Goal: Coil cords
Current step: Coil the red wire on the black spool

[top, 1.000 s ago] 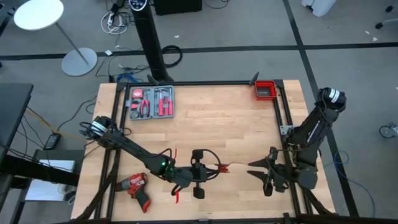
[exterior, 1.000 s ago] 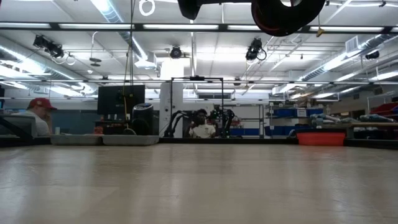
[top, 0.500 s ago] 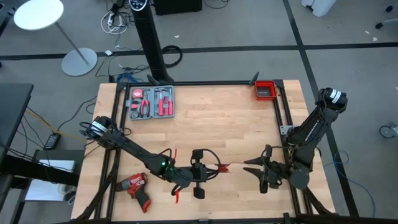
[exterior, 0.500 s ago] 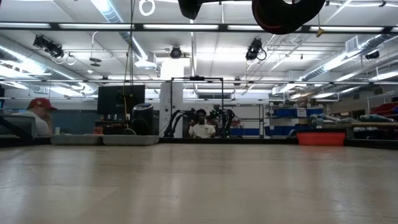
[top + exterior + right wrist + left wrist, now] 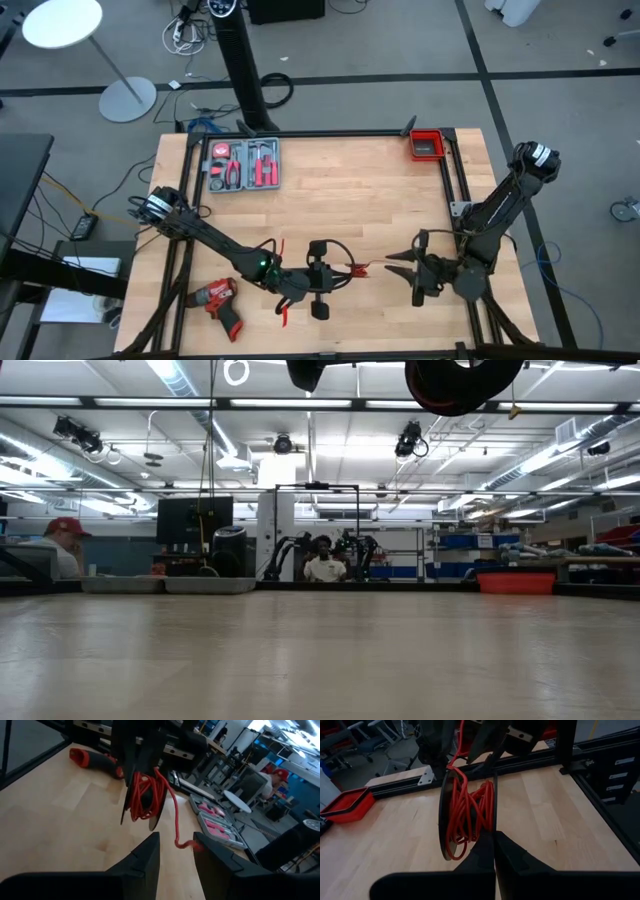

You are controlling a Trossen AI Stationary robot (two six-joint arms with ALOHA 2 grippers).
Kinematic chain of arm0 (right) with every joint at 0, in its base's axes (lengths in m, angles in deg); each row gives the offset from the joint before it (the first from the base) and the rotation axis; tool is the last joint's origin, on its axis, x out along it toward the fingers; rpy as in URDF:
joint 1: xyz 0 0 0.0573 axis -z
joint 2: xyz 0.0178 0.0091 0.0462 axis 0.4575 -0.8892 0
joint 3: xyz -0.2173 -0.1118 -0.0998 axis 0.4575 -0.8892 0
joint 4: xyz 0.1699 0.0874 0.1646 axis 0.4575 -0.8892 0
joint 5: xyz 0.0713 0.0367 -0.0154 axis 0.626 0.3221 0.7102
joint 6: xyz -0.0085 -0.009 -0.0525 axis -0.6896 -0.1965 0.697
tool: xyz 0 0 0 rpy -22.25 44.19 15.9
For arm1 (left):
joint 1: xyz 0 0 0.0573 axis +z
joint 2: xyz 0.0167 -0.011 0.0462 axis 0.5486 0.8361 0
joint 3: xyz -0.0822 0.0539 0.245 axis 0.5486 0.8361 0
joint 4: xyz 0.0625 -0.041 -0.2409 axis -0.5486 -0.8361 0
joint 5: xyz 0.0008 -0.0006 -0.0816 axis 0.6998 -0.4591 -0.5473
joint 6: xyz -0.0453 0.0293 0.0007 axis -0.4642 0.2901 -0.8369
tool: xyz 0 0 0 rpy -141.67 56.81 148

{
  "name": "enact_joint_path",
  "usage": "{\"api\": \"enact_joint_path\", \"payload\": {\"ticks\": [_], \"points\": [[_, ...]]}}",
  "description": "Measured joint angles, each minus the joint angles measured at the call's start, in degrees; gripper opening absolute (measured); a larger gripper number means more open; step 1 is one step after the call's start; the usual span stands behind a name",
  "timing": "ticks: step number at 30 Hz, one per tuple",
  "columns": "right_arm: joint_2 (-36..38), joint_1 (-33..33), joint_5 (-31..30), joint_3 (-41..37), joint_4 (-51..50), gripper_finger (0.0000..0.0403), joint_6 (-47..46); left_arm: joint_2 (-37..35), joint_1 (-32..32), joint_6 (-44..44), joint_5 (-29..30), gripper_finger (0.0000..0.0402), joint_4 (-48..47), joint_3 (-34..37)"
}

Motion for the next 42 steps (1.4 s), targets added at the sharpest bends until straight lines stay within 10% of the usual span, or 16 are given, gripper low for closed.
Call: {"api": "enact_joint_path", "payload": {"ticks": [10, 18, 32, 42], "points": [[0.0, 1.2, 1.6, 0.0, -0.1, 0.0103, -0.3, 0.0, 0.0, 0.0, 0.0, 0.0, -0.1, 0.0], [0.0, 2.1, 6.7, 0.0, -0.2, 0.0008, -1.1, 0.0, 0.0, 0.0, 0.0, 0.0, -0.1, 0.0], [0.0, 2.3, 7.5, 0.0, -1.5, 0.0002, -5.0, 0.0, 0.0, 0.5, 0.0, 0.0, 1.0, 0.0], [0.0, 5.4, 14.4, 0.0, 6.3, 0.0001, 0.8, 0.0, -0.7, 22.8, -5.0, 0.0, 15.4, 0.1]]}}
